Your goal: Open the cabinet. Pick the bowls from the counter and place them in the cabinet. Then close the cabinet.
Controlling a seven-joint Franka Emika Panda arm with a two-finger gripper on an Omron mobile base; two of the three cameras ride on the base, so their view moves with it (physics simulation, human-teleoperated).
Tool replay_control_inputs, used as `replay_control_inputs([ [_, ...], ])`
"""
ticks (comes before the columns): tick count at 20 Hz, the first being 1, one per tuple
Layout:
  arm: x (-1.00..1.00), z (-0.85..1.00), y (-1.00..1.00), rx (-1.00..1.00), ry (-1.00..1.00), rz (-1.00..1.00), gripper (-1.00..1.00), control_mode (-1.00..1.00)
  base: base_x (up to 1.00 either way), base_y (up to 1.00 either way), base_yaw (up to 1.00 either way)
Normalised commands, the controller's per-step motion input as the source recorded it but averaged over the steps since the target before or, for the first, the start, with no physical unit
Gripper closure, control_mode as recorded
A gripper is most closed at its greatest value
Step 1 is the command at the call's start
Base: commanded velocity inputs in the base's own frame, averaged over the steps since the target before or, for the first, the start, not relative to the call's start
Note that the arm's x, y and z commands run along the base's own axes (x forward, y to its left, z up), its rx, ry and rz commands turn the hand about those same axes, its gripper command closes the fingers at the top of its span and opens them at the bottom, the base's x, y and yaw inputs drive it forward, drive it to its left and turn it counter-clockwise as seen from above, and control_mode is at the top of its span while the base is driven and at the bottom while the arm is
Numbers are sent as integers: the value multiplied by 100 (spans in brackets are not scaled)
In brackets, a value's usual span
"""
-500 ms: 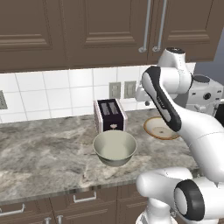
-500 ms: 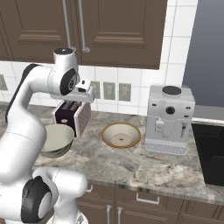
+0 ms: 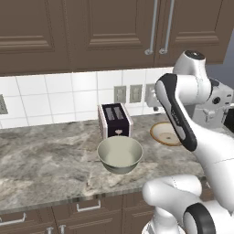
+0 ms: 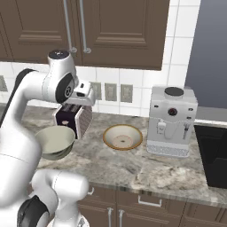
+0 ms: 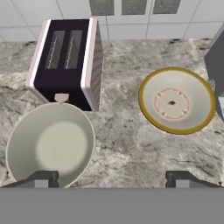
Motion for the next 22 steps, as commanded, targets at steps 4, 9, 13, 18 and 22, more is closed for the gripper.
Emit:
replay_control_inputs([
  [4, -4, 49, -5, 0, -10, 0, -100, -100, 0, 0, 0],
  [9, 0, 47, -1, 0, -10, 0, -100, -100, 0, 0, 0],
  [13, 0, 66, -4, 0, -11, 0, -100, -100, 0, 0, 0],
  [18, 0, 62, -5, 0, -18, 0, -100, -100, 0, 0, 0],
  [22, 0, 58, -1, 0, -15, 0, -100, -100, 0, 0, 0],
])
